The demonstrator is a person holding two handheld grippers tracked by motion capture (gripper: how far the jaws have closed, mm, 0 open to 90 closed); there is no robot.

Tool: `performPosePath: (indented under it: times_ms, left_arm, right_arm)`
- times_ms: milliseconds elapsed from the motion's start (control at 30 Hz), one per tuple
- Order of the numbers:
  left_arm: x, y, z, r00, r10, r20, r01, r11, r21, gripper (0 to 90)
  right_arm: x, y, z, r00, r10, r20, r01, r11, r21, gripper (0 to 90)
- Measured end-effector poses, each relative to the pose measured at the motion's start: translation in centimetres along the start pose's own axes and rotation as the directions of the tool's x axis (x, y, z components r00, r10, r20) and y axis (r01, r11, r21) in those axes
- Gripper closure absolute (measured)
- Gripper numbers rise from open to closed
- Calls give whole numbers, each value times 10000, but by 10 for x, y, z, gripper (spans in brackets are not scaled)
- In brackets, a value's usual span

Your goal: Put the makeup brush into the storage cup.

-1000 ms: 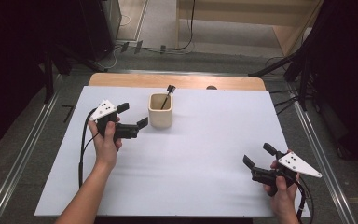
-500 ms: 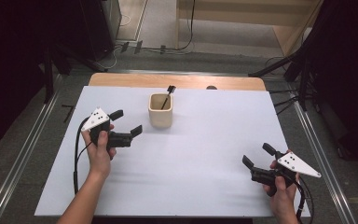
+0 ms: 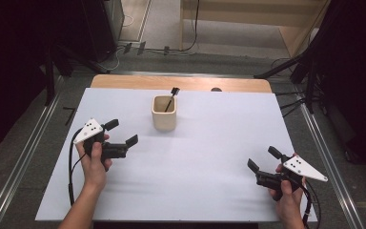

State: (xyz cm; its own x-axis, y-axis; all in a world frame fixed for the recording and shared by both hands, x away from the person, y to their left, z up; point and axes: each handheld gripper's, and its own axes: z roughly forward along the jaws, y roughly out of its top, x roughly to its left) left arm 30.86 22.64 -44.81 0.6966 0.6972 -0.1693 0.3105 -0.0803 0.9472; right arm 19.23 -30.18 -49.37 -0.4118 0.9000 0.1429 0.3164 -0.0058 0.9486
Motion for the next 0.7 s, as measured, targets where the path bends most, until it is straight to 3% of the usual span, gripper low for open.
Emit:
performPosePath:
  times_ms: [400, 533, 700]
  left_arm:
    - [2, -22, -25, 9994, -75, -339, 73, 10000, -63, 0]
    - [2, -33, -36, 9988, -371, -335, 366, 9992, -163, 0]
    - [-1, -46, -52, 9983, 19, -581, -21, 10000, -29, 0]
  right_arm:
    - [1, -1, 1, 10000, -16, 22, 16, 10000, 45, 68]
    - [2, -1, 2, 10000, -13, 27, 12, 10000, 44, 68]
    - [3, -1, 2, 10000, -69, 21, 69, 9999, 96, 68]
